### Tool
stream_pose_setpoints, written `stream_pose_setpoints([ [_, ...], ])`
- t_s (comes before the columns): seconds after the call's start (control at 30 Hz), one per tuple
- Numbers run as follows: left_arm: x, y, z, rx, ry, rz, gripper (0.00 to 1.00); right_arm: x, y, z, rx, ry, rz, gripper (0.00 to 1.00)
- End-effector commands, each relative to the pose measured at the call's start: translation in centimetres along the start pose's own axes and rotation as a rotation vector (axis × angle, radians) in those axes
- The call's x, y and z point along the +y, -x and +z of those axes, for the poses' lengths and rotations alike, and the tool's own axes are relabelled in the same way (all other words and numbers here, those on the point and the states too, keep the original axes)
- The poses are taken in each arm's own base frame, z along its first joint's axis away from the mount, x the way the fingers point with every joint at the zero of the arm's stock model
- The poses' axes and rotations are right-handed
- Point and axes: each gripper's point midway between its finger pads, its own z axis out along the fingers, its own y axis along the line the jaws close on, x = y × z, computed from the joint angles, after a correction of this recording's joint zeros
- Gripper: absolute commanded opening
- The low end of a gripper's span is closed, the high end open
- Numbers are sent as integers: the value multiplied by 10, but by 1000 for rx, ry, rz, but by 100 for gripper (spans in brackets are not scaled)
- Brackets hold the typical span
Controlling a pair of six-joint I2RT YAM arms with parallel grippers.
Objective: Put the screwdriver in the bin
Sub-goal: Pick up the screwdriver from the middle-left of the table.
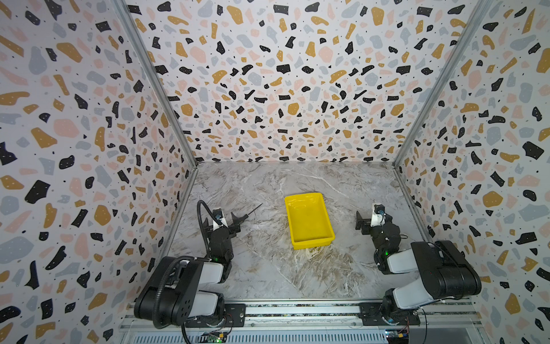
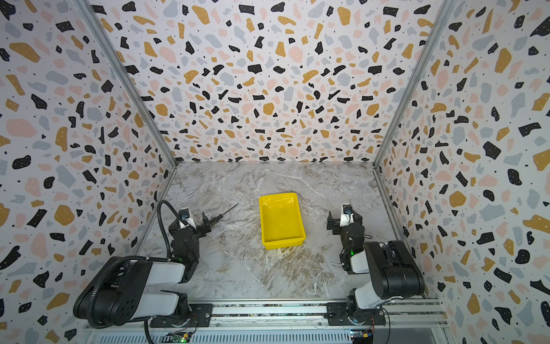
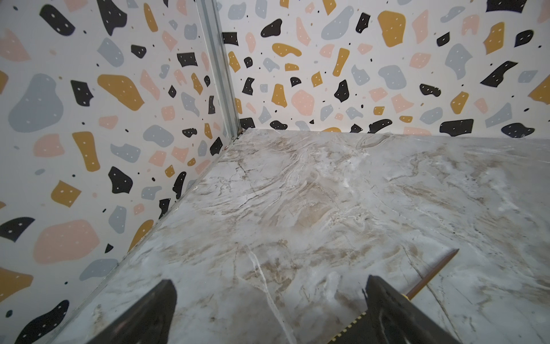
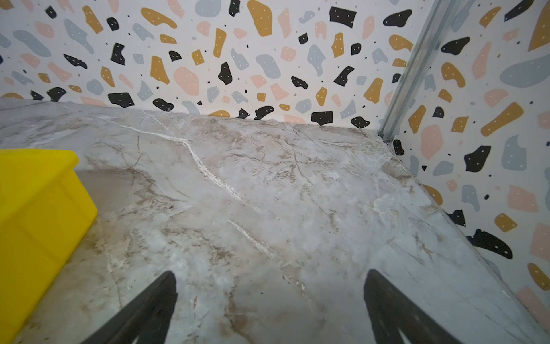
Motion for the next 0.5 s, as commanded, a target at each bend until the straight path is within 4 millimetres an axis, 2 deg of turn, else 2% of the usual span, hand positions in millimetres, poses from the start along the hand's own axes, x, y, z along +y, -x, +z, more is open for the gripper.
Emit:
stream_pose_setpoints([
  [0.0, -6, 34, 3, 6, 22, -25, 100, 3, 34, -23, -151, -25, -52, 99],
  [0.03, -5, 41, 5, 47, 51, -46, 100, 5, 38, -28, -165, -33, -64, 99],
  [0.1, -17, 57, 5, 87, 16, -35, 100, 9, 40, -30, -133, -60, -81, 99],
  [0.2, -37, 79, -9, 70, -70, -53, 100, 8, 41, -20, -21, -96, -36, 99],
  [0.27, -41, 94, -18, 58, -116, -126, 100, 12, 45, -21, 10, -91, -22, 99],
  [0.3, -39, 101, -23, 59, -121, -187, 100, 17, 50, -23, 11, -80, -31, 99],
  [0.33, -41, 99, -28, 98, -149, -216, 100, 23, 58, -26, 3, -61, -34, 99],
  [0.4, -56, 112, -38, 76, -263, -213, 100, 35, 74, -33, -5, -5, -25, 99],
  [0.47, -61, 116, -43, 53, -309, -233, 100, 42, 89, -41, -3, 44, 24, 99],
])
